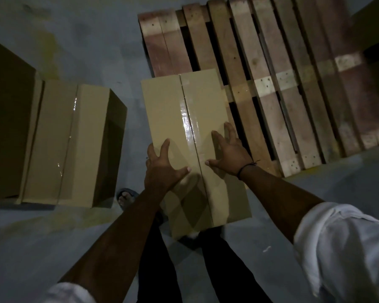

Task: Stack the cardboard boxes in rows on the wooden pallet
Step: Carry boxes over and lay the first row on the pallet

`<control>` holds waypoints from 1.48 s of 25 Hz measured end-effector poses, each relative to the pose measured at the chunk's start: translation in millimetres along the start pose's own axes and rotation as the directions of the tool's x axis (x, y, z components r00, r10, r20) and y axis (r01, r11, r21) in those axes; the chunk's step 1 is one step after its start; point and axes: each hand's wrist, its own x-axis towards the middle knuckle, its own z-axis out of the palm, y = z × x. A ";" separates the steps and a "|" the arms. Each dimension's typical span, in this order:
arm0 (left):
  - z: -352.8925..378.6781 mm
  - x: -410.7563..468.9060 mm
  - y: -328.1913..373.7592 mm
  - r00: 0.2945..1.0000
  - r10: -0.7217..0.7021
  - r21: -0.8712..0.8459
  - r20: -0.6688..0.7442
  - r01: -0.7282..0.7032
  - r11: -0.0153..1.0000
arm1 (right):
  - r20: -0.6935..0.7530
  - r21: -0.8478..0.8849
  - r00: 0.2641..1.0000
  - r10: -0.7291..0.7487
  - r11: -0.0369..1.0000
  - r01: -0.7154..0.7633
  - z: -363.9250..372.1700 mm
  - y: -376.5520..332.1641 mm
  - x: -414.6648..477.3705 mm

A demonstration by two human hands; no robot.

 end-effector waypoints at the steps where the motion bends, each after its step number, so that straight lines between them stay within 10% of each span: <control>1: 7.4 5.2 -0.7 1.000 -0.019 0.004 -0.003 0.019 1.000 | 0.000 0.004 1.000 -0.014 1.000 0.014 5.0 5.7 7.1; 11: 40.7 -1.8 1.8 0.990 -0.119 0.075 -0.073 0.125 0.989 | -0.106 -0.075 0.986 -0.131 0.990 0.123 27.9 31.3 16.9; 24: 99.1 -175.4 -33.9 0.984 -0.159 0.106 0.078 0.151 0.983 | 0.160 -0.075 0.978 -0.131 0.987 0.144 80.4 65.0 -146.6; 37: 120.3 -177.1 -58.5 0.992 -0.001 0.039 -0.123 0.006 0.999 | -0.124 0.005 0.979 -0.163 0.986 0.165 131.6 80.3 -161.4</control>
